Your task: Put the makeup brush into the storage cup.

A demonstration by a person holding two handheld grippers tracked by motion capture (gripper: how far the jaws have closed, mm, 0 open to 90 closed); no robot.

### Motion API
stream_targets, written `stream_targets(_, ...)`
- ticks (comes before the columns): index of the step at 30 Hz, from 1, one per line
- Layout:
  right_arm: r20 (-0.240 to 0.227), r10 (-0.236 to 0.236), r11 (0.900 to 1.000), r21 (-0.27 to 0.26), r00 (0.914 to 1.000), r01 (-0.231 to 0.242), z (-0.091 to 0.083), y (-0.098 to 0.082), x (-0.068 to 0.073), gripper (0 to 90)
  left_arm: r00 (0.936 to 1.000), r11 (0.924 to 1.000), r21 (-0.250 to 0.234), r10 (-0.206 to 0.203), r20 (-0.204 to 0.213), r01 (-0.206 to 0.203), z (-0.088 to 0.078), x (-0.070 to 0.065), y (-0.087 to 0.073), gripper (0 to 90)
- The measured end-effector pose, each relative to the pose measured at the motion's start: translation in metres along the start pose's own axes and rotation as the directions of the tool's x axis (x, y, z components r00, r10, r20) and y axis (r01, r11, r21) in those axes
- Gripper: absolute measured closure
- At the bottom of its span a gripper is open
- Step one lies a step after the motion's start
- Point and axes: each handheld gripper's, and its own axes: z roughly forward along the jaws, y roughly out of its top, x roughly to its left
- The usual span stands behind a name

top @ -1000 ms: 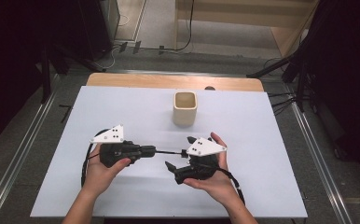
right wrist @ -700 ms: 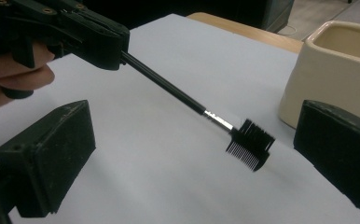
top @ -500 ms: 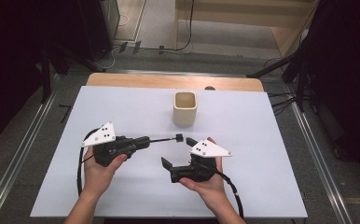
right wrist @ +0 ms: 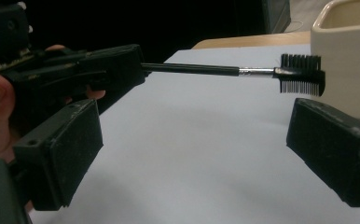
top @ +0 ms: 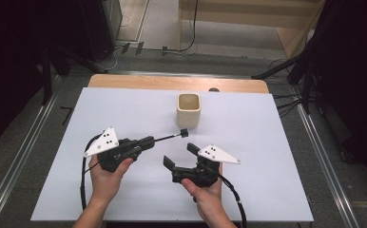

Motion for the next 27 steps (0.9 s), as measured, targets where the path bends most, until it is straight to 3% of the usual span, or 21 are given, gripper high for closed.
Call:
stream_targets(4, -0.009, 0.068, 0.997, -0.031, 0.9977, -0.068, 0.000, -0.004, -0.001, 10.8, 1.0000, 0.9998, -0.020, 0.002, -0.009, -0.003, 0.003, -0.004, -0.002, 86.3)
stream_targets(10, -0.008, 0.129, 0.989, -0.079, 0.9916, -0.129, -0.001, -0.007, -0.003, 17.8, 1.0000, 0.9993, -0.037, -0.007, 0.002, 0.007, 0.007, -0.009, -0.005, 86.3)
stream_targets(16, -0.038, 0.248, 0.963, -0.096, 0.9680, -0.251, -0.003, -0.008, -0.010, 23.6, 0.9999, 0.9981, -0.062, 0.006, -0.014, -0.007, 0.010, -0.016, -0.008, 86.3)
stream_targets(21, -0.062, 0.303, 0.946, -0.096, 0.9509, -0.308, -0.003, -0.009, -0.015, 25.2, 0.9999, 0.9976, -0.067, 0.015, -0.003, -0.015, 0.014, -0.021, -0.009, 86.4)
stream_targets(24, -0.077, 0.312, 0.942, -0.106, 0.9471, -0.319, -0.004, -0.008, -0.017, 27.3, 0.9999, 0.9975, -0.069, 0.012, 0.005, -0.012, 0.016, -0.023, -0.010, 86.3)
stream_targets(27, -0.088, 0.346, 0.929, -0.105, 0.9341, -0.354, -0.004, -0.008, -0.020, 29.0, 0.9999, 0.9972, -0.075, 0.008, 0.009, -0.007, 0.017, -0.025, -0.012, 86.3)
